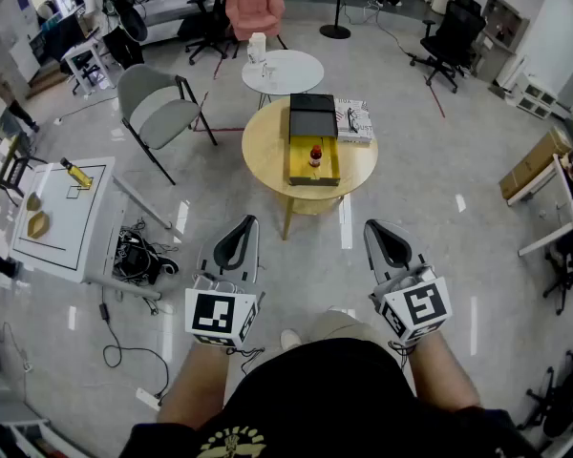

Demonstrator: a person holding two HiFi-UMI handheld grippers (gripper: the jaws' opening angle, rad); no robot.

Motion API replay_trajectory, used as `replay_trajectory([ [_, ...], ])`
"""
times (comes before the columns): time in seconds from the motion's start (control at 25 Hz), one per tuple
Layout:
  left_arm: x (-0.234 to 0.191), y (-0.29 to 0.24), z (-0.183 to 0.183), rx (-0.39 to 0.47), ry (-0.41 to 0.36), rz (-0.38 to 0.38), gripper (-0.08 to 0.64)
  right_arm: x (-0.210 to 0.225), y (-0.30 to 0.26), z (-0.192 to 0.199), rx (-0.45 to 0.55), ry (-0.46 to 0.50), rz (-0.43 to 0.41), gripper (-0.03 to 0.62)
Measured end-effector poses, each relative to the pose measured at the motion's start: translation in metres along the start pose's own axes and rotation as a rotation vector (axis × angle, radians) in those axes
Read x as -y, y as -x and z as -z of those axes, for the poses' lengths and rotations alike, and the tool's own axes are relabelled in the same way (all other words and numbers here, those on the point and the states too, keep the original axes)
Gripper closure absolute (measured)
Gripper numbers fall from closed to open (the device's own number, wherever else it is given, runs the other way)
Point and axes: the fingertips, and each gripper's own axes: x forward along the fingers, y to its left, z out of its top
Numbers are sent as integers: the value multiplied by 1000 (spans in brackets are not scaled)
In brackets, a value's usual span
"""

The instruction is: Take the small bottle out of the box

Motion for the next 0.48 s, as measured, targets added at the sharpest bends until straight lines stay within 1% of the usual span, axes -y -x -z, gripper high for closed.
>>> replay_trajectory([
  [0.2,0,-2,3,-3,8,-2,546,3,2,4,1,-10,17,578],
  [0.48,2,-22,7,-2,23,2,546,26,0,4,24,-5,70,577],
])
